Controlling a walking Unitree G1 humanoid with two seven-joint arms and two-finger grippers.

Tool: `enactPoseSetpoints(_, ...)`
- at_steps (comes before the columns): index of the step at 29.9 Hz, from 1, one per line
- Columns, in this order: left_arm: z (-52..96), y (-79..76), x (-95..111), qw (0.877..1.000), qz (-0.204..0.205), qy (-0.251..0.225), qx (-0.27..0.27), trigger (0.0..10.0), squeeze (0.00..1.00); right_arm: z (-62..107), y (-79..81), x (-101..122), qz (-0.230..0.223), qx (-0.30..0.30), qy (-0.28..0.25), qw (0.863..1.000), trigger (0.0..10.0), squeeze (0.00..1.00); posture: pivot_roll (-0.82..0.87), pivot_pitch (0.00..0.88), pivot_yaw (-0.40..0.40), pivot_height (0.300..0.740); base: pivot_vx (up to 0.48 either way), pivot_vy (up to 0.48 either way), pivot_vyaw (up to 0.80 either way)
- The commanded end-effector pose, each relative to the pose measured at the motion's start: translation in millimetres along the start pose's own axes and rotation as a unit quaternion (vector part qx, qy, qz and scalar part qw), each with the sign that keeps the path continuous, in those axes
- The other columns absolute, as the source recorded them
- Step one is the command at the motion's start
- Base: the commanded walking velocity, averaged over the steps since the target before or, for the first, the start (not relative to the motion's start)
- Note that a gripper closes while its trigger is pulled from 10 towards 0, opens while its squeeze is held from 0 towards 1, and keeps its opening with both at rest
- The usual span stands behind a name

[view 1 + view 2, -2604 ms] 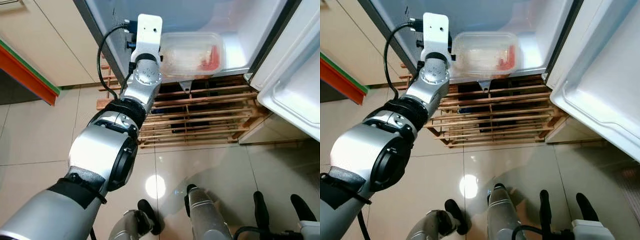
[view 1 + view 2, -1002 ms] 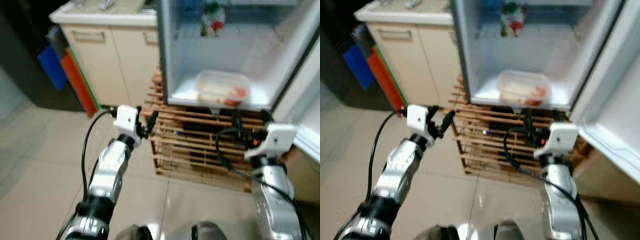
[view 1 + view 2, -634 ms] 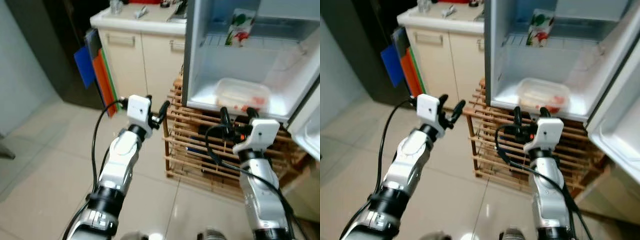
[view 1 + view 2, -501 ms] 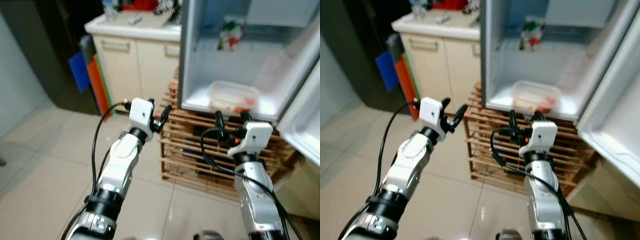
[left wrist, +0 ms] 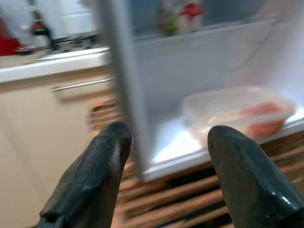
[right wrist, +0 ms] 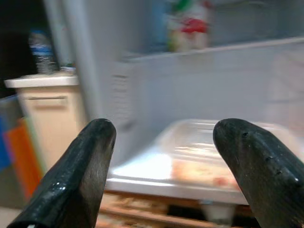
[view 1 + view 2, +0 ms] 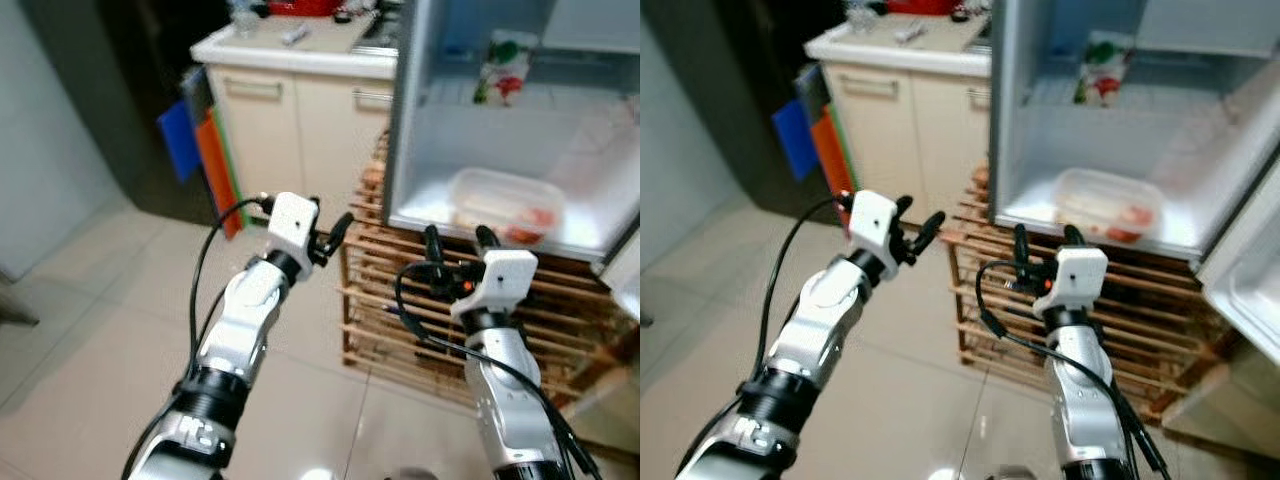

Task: Restocking fridge

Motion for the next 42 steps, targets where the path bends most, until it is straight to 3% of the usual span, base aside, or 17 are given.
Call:
enactPoseSetpoints(1,-0.2,8.1,5.1,1.000,-0.014,0.002,0.001,10.0,0.00,-1.3,5.5,-0.6,-0.008,0.002,0.004,1.000,10.0,0.00,-0.17,0.000,0.082,0.732,0.480,0.000,-0.46)
enactPoseSetpoints(8,-5.7,8.4,11.6,0.999,-0.036,0.002,-0.015,10.0,0.00,2.8,7.9,-4.0,0.000,0.003,0.007,1.000,10.0,0.00,-0.17,0.000,0.087,0.703,0.480,0.000,-0.45)
enactPoseSetpoints(18,-10.4,5.4,26.0,0.999,-0.038,-0.017,-0.024,10.0,0.00,5.1,8.6,-8.4,0.004,0.000,0.018,1.000,10.0,0.00,-0.18,0.000,0.097,0.703,0.000,0.000,-0.12)
enactPoseSetpoints(25,-7.0,-4.9,20.4,0.999,-0.030,-0.017,-0.042,10.0,0.00,8.6,7.9,-7.1,0.012,-0.003,0.012,1.000,10.0,0.00,-0.18,0.000,0.100,0.703,0.000,0.000,-0.55)
enactPoseSetpoints(34,-2.1,-14.6,13.0,0.999,-0.011,-0.014,-0.048,10.0,0.00,11.8,3.2,-5.7,0.019,-0.012,0.008,1.000,10.0,0.00,-0.17,0.000,0.100,0.703,0.000,0.000,0.00)
enactPoseSetpoints(36,-0.8,-14.0,12.2,0.999,0.004,-0.017,-0.048,10.0,0.00,12.1,3.6,-9.2,0.018,-0.015,0.014,1.000,10.0,0.00,-0.17,0.000,0.104,0.703,0.292,0.000,0.00)
enactPoseSetpoints(42,-0.4,-21.9,10.3,0.998,-0.002,-0.012,-0.064,10.0,0.00,9.3,10.0,-10.0,0.011,-0.011,0.016,1.000,10.0,0.00,-0.16,0.010,0.104,0.703,0.374,-0.296,0.00)
Point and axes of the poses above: a point about 5 cm out from each wrist's last joint towards the gripper, its own z axis pointing back from the gripper into the wrist, its own x axis along the axis of the wrist's last joint, y = z × x, the point moved 5 cm from there along -z, pointing out of the wrist towards the gripper, and after that the axes turned 13 degrees about z, right-handed, at the moved point
